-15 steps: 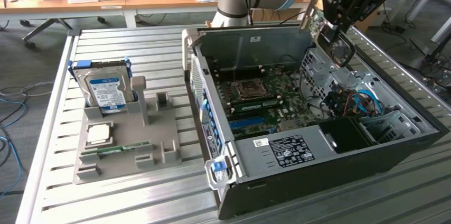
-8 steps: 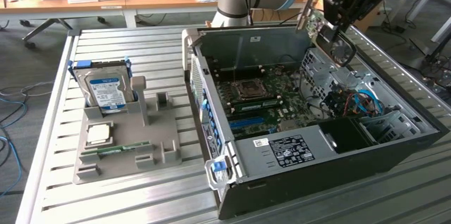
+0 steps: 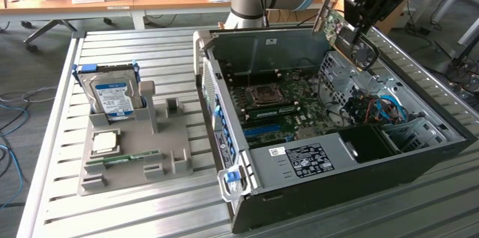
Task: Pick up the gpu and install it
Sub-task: 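Insert the gpu into the slot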
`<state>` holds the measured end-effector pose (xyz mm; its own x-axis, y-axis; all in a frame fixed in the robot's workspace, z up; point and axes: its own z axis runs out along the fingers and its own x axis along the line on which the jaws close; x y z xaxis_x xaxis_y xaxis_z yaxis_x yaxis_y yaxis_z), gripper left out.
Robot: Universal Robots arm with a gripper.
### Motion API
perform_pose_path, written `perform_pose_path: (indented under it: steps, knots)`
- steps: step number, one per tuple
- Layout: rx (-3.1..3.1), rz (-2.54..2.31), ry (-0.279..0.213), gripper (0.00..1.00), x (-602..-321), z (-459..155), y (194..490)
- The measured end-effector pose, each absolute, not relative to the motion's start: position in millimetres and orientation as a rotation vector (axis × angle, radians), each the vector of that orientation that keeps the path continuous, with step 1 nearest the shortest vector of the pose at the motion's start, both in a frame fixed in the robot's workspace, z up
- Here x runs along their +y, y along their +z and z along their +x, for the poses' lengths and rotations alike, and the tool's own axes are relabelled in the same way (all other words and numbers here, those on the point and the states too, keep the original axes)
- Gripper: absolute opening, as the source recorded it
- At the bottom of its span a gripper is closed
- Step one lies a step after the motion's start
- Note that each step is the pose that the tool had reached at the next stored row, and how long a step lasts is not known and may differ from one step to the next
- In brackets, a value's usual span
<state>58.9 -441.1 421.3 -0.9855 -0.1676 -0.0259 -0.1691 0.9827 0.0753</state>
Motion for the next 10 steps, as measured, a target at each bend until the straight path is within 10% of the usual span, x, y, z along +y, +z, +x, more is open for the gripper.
perform_pose_path:
  steps: [10]
  knots:
    - [3.108, -0.265, 0.121, 0.27, -441.1, 58.9, 421.3]
